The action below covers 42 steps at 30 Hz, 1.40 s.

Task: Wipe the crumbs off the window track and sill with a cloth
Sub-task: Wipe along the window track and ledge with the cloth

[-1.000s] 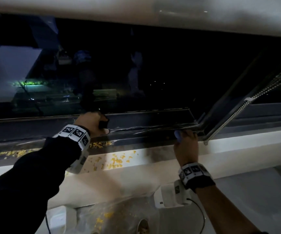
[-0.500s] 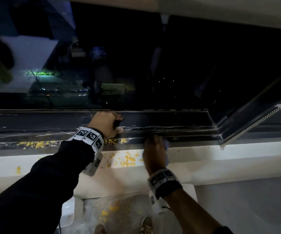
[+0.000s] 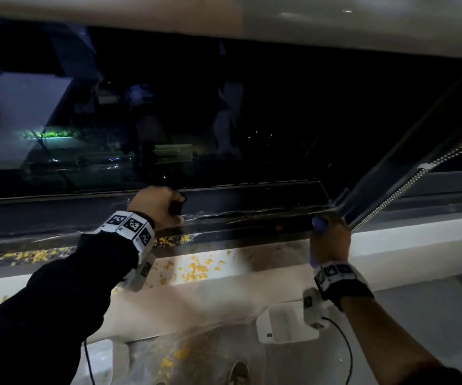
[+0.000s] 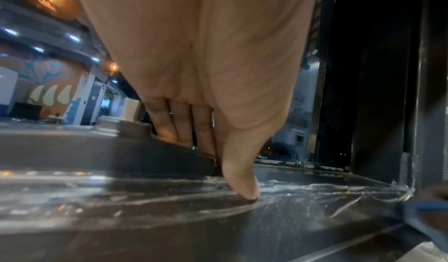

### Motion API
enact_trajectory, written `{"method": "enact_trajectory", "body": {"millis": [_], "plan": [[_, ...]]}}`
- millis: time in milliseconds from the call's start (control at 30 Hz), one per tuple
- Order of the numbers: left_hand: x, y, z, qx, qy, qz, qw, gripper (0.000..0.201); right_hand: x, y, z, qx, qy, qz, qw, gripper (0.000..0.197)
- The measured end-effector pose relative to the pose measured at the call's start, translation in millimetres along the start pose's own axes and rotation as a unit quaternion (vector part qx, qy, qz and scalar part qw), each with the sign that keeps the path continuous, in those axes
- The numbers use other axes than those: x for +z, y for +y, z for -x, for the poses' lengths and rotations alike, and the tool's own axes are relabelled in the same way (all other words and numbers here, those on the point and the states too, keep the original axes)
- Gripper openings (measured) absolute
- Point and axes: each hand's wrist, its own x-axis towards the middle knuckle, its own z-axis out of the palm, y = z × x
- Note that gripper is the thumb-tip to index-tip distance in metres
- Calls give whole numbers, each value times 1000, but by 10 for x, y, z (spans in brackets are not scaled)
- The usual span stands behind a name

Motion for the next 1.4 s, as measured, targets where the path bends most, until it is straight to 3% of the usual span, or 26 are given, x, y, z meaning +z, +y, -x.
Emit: {"method": "enact_trajectory", "body": {"millis": [67,267,333,433,600,633,733,833,900,1100,1167,1267,1333,1400], "plan": [[21,-13,19,-4,7,9,1000,56,229,-158,111,-5,-37,20,999,7],[63,-26,33,-12,15,20,1000,54,487,-633,640,-60,-106,12,992,17],[54,-11,31,-10,16,12,1000,54,599,-840,835,-114,-127,1,985,14],[60,13,40,-10,14,3,1000,54,744,-1215,1189,-153,-192,37,969,29],[8,-49,108,0,-2,33,999,54,801,-1922,1606,-251,-292,-99,918,32],[-15,-108,137,-2,-2,45,999,53,799,-1966,1606,-243,-294,-134,914,36],[-119,-414,223,-39,17,59,997,42,660,-1808,1507,-189,-257,-219,922,49],[-127,-742,342,-52,-8,67,996,37,483,-1341,1349,-171,-103,-224,954,42],[-107,-847,410,-32,-12,79,996,34,470,-1128,1270,-171,-53,-184,967,47],[-25,-902,430,-25,35,62,997,38,989,-1466,1607,-170,-92,-156,969,31],[-12,-861,421,-24,51,61,997,37,987,-1620,1695,-214,-119,-178,953,28],[-18,-909,407,-23,50,59,997,35,883,-1805,1853,-251,-223,-243,910,25],[-30,-942,392,-28,43,58,997,35,811,-1839,1868,-224,-193,-267,917,26],[-51,-929,380,-30,36,53,998,34,823,-1804,1825,-186,-93,-270,940,25]]}}
